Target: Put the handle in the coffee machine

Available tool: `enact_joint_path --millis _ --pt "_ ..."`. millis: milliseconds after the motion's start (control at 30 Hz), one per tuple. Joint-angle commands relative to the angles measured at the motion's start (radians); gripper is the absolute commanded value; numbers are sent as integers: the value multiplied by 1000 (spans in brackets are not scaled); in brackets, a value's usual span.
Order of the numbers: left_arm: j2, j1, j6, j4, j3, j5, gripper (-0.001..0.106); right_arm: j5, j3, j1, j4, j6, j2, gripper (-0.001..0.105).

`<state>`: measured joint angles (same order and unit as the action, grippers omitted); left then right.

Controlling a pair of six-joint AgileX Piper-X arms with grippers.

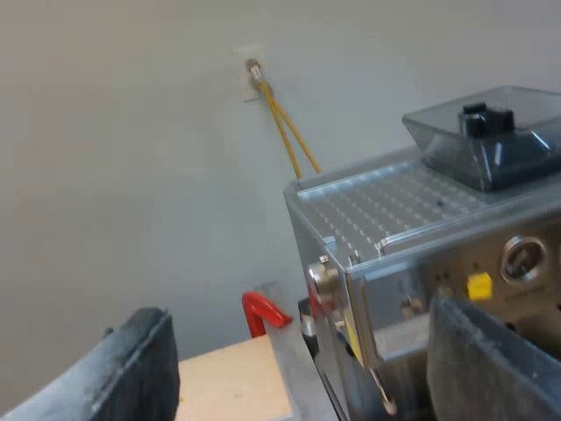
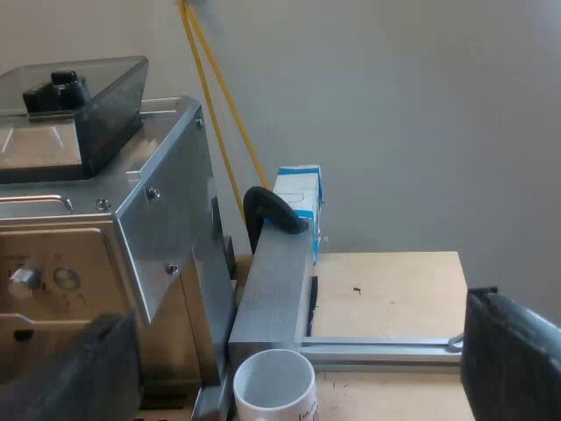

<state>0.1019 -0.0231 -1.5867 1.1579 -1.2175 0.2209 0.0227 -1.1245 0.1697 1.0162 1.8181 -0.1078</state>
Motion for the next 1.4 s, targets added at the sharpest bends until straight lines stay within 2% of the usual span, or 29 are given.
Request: enact_joint_path --millis 33,200,367,400,433,567,767,867,933,1067,1133,1233,1400 --pt "-50 0 -10 67 -2 1 62 2 19 -4 23 10 72 75" --pt "-132 0 -2 146 -2 38 62 1 63 -4 75 -5 170 75" --pt "-204 0 1 263 -4 61 62 -5 73 -2 140 -2 165 75" --pt "-212 0 8 273 -4 61 62 -5 84 -2 140 -5 164 75" --pt "-240 0 43 335 -4 61 62 -5 93 -2 140 -11 164 75" --pt "-262 0 65 414 -9 60 62 -5 117 -2 128 -21 164 75" --pt "-259 0 53 338 8 0 62 -45 166 -2 33 -26 162 75" --pt "-259 0 6 259 52 -68 62 -55 199 -2 -31 -26 162 75" --pt "-259 0 -22 174 110 -123 62 -66 236 -2 -78 -26 161 75" --pt "-257 0 -29 65 195 -136 62 -73 274 -2 -95 -26 161 75" --pt "-257 0 -29 -15 263 -137 62 -73 309 -2 -95 -26 161 75" --pt "-257 0 -29 -69 332 -137 62 -91 361 -2 -93 -26 161 75" --pt "-255 0 -29 -99 440 -137 62 -91 441 -2 -93 -26 161 75"
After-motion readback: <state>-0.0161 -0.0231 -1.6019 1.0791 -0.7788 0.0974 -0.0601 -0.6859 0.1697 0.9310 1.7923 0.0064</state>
